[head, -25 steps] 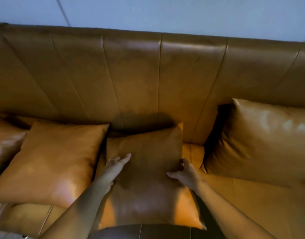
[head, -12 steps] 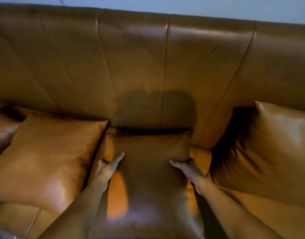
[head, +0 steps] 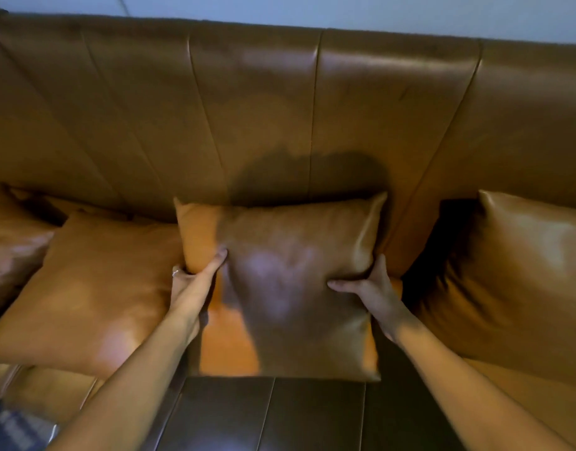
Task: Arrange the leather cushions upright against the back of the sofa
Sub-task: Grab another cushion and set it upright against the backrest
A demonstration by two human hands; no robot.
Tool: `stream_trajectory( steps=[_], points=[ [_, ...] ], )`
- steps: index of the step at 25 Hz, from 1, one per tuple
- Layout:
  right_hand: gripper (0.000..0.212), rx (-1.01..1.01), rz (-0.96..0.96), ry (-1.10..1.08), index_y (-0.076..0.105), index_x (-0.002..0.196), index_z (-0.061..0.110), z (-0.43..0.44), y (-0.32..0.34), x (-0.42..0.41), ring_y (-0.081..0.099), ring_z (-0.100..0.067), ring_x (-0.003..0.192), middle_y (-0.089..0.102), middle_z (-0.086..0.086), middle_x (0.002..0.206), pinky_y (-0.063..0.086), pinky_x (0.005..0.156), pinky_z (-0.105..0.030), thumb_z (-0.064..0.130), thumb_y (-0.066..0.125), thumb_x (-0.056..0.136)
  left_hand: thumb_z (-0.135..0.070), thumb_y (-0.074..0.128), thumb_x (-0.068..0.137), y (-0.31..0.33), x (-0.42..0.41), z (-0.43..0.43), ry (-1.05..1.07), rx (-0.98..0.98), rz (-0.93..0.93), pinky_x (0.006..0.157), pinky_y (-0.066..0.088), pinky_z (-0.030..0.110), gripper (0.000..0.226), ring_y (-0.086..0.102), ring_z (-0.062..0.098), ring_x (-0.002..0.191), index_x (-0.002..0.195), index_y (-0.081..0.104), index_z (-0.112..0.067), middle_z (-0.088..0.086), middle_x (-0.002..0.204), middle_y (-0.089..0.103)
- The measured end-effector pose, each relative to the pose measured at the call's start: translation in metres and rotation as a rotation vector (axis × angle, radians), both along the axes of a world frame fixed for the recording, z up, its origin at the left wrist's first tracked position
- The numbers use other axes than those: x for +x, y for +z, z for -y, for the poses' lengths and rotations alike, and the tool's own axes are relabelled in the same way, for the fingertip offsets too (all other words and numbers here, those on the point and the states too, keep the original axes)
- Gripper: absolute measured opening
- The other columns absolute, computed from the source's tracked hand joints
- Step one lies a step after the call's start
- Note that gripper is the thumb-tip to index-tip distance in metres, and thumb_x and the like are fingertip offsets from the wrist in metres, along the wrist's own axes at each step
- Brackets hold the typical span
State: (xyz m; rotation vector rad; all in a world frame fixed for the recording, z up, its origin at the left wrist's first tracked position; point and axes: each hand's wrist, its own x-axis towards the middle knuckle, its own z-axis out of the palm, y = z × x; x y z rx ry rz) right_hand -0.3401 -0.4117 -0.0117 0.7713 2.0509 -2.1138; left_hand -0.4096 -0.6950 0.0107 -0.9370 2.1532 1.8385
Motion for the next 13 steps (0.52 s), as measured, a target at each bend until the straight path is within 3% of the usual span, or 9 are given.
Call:
stream_trajectory(
  steps=[3, 5, 9, 11, 13],
  points=[
    [0.127, -0.030, -0.059, -0.032, 0.019, 0.148, 0.033, -0.003, 0.027, -0.008, 0.048, -0.026, 0.125, 0.046, 0.000, 0.140, 0.042, 0.108, -0.049, 0.036, 0.096, 0.047, -0.043, 0.086, 0.072, 0.029, -0.022, -0.008, -0.023, 0.113, -0.144, 0.096, 0.053, 0.041, 0.079, 0.066, 0.026, 0.109, 0.137, 0.050, -0.016, 0.008, 0.121, 0.069],
    [0.126, -0.041, -0.082, -0.082, 0.020, 0.147, 0.034, -0.009, 0.045, -0.012, 0.048, -0.025, 0.125, 0.047, 0.002, 0.139, 0.040, 0.108, -0.050, 0.038, 0.096, 0.047, -0.045, 0.086, 0.070, 0.048, -0.038, -0.015, -0.076, 0.146, -0.198, 0.094, 0.054, 0.041, 0.081, 0.066, 0.026, 0.110, 0.139, 0.050, -0.021, 0.005, 0.123, 0.068],
    [0.105, -0.115, -0.076, -0.137, 0.021, 0.145, 0.034, -0.015, 0.053, -0.020, 0.044, -0.023, 0.121, 0.046, 0.003, 0.132, 0.040, 0.098, -0.045, 0.011, 0.087, 0.067, -0.055, 0.089, 0.061, 0.052, -0.061, -0.026, -0.159, 0.187, -0.214, 0.099, 0.049, 0.042, 0.097, 0.060, 0.023, 0.118, 0.140, 0.041, -0.026, 0.001, 0.133, 0.059],
    [0.103, -0.093, -0.013, -0.144, 0.022, 0.145, 0.033, -0.006, 0.047, -0.022, 0.045, -0.021, 0.117, 0.047, 0.004, 0.130, 0.039, 0.092, -0.042, 0.012, 0.087, 0.068, -0.059, 0.088, 0.059, 0.046, -0.065, -0.027, -0.182, 0.204, -0.136, 0.109, 0.041, 0.053, 0.122, 0.048, 0.029, 0.134, 0.155, 0.023, -0.023, 0.005, 0.149, 0.047],
    [0.099, -0.058, 0.002, -0.179, 0.029, 0.141, 0.033, 0.005, 0.044, -0.024, 0.051, -0.020, 0.116, 0.054, 0.005, 0.130, 0.045, 0.095, -0.043, 0.020, 0.091, 0.065, -0.064, 0.085, 0.051, 0.042, -0.068, -0.021, -0.215, 0.219, -0.094, 0.111, 0.034, 0.064, 0.136, 0.038, 0.031, 0.143, 0.159, 0.014, -0.022, 0.004, 0.158, 0.036]
  ],
)
